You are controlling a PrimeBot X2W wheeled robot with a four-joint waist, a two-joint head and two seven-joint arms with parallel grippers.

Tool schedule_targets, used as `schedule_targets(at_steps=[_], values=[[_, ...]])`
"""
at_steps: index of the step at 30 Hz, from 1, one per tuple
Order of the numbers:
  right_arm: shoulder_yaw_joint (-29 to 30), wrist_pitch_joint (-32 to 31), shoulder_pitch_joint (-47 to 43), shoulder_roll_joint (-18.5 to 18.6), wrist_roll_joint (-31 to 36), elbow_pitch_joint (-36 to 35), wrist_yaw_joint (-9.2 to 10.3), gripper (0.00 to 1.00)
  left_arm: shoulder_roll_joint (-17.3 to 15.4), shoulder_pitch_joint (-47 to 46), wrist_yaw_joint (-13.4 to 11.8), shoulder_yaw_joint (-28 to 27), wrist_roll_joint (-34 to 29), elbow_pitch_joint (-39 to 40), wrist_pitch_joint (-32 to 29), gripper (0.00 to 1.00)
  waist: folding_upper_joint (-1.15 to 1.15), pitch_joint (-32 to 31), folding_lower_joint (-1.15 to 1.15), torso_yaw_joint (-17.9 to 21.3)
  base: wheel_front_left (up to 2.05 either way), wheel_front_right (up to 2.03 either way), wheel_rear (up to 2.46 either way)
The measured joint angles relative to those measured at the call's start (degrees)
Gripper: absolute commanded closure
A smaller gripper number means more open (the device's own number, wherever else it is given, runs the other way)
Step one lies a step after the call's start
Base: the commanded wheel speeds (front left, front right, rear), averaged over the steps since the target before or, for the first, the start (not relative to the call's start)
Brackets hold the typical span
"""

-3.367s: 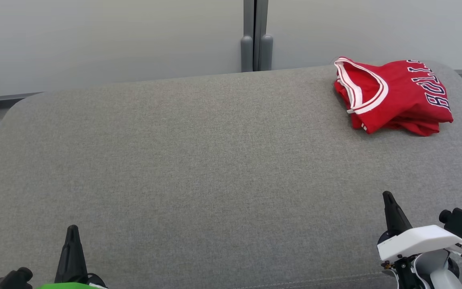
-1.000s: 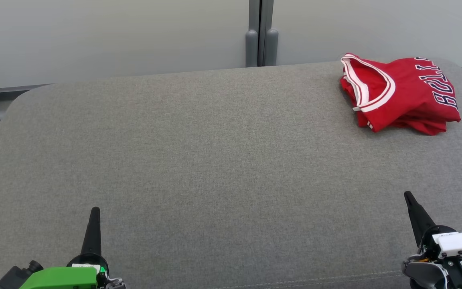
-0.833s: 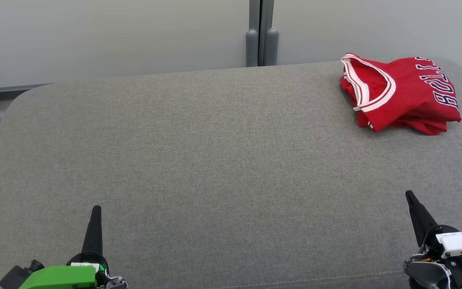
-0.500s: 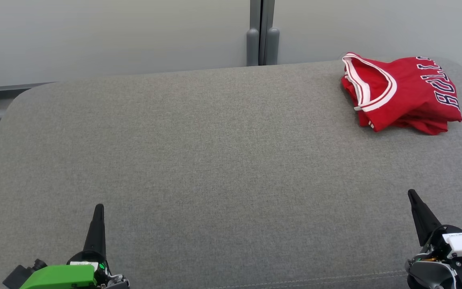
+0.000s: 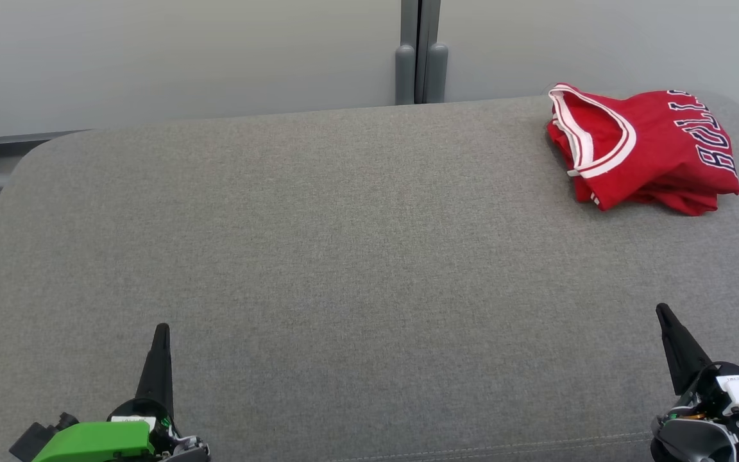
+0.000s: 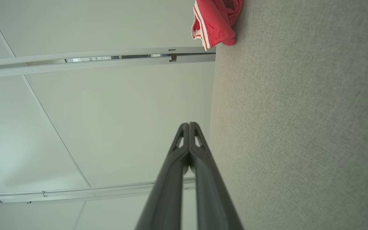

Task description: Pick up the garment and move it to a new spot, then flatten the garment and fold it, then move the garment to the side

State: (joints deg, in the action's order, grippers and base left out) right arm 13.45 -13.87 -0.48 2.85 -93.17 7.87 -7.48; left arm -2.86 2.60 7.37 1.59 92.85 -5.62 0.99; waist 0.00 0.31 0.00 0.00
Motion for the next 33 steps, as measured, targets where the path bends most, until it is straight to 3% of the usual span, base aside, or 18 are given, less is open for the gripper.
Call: schedule_targets(at_steps=[33], values=[[0.0,0.0,0.0,0.0,0.0,0.0,0.0,1.0,0.0,0.0,0.0,0.0,0.1,0.0,0.0,1.0,0.0,0.0,0.0,0.0,0.0,0.0,0.0]])
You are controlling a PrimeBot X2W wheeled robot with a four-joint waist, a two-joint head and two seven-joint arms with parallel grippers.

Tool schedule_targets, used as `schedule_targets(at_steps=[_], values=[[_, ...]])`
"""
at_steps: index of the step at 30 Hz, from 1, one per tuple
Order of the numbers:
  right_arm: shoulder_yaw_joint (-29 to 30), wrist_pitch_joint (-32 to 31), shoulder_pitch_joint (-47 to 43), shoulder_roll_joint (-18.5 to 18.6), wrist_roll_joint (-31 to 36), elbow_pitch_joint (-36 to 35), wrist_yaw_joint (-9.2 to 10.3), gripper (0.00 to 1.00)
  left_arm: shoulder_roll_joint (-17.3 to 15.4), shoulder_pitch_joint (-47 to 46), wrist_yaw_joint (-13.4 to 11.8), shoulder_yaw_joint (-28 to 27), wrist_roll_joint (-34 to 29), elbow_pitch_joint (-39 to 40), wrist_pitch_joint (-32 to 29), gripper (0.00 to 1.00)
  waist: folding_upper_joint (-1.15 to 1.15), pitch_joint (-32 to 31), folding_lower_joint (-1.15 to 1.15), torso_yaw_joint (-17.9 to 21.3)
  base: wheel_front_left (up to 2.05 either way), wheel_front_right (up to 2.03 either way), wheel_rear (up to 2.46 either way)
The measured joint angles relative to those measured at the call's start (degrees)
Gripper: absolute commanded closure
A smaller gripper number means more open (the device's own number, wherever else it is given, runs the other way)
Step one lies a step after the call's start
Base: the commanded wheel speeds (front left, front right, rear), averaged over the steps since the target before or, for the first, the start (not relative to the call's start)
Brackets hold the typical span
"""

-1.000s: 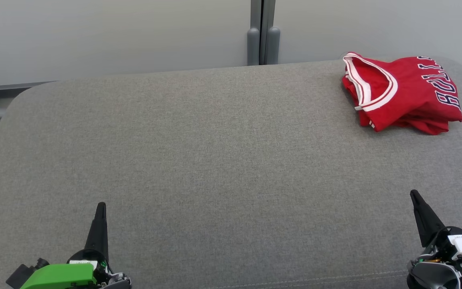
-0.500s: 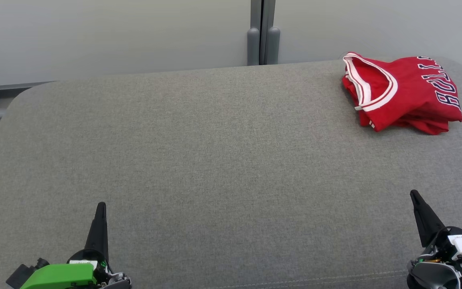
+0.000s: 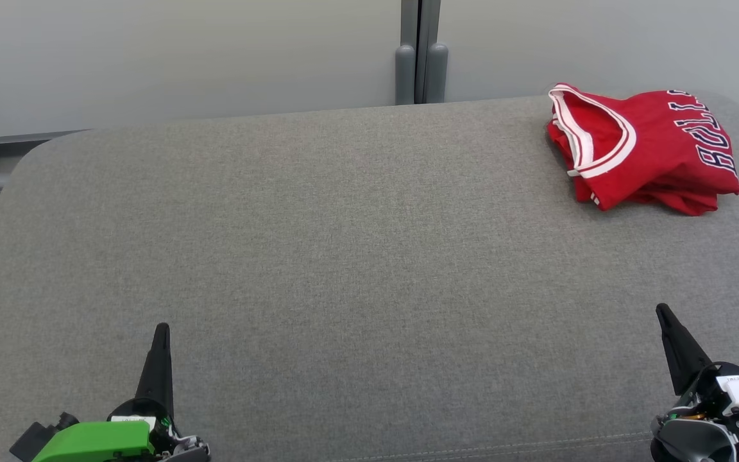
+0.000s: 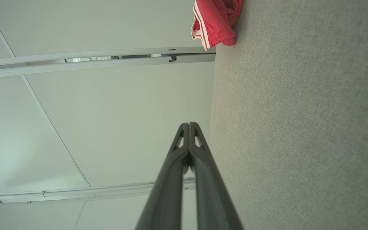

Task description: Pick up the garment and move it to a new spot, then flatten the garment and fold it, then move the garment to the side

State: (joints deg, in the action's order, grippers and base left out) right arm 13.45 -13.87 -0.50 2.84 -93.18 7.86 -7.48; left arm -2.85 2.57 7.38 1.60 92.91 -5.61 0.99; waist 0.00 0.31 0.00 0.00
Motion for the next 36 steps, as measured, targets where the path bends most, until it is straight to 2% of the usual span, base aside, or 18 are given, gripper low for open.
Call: schedule_targets(at_steps=[36], values=[[0.0,0.0,0.0,0.0,0.0,0.0,0.0,1.0,0.0,0.0,0.0,0.0,0.0,0.0,0.0,1.0,0.0,0.0,0.0,0.0,0.0,0.0,0.0]])
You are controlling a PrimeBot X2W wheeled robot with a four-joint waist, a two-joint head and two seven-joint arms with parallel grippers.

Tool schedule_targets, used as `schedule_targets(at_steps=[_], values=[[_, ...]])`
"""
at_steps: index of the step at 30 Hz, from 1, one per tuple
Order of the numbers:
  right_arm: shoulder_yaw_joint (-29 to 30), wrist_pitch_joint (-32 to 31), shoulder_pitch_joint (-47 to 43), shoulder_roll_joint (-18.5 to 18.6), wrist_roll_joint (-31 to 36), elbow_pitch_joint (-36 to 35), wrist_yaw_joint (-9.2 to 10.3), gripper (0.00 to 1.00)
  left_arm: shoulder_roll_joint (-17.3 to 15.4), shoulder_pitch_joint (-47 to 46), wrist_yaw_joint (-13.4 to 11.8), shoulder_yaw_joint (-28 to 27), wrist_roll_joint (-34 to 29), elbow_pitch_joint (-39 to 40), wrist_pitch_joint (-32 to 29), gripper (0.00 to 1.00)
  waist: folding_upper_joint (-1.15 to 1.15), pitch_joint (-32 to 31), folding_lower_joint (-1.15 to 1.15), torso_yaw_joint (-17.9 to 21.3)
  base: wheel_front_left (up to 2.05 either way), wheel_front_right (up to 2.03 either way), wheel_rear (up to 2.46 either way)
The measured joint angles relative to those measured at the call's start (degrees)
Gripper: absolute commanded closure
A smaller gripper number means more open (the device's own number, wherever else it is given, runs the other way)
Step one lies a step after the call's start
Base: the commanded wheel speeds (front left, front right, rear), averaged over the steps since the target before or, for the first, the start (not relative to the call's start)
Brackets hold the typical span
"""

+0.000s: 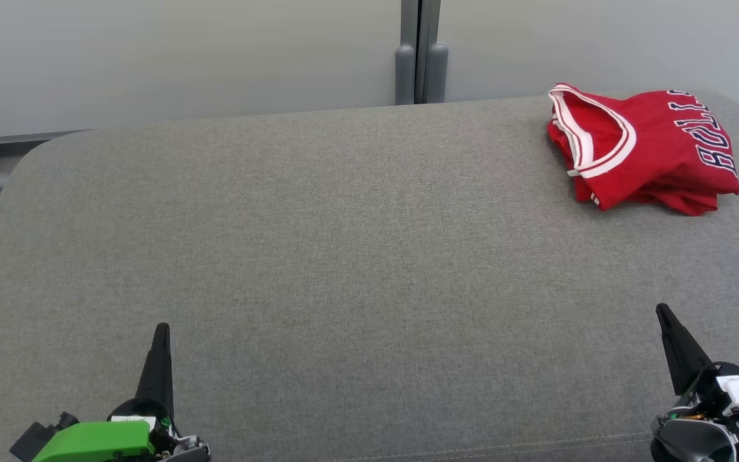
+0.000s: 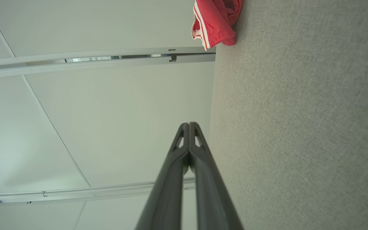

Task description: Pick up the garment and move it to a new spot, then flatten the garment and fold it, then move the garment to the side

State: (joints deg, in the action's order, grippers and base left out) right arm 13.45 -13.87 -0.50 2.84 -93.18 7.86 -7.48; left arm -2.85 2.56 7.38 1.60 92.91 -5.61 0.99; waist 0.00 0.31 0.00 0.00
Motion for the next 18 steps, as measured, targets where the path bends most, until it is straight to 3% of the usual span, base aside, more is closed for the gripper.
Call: schedule_targets(at_steps=[18], values=[[0.0,0.0,0.0,0.0,0.0,0.0,0.0,1.0,0.0,0.0,0.0,0.0,0.0,0.0,0.0,1.0,0.0,0.0,0.0,0.0,0.0,0.0,0.0]])
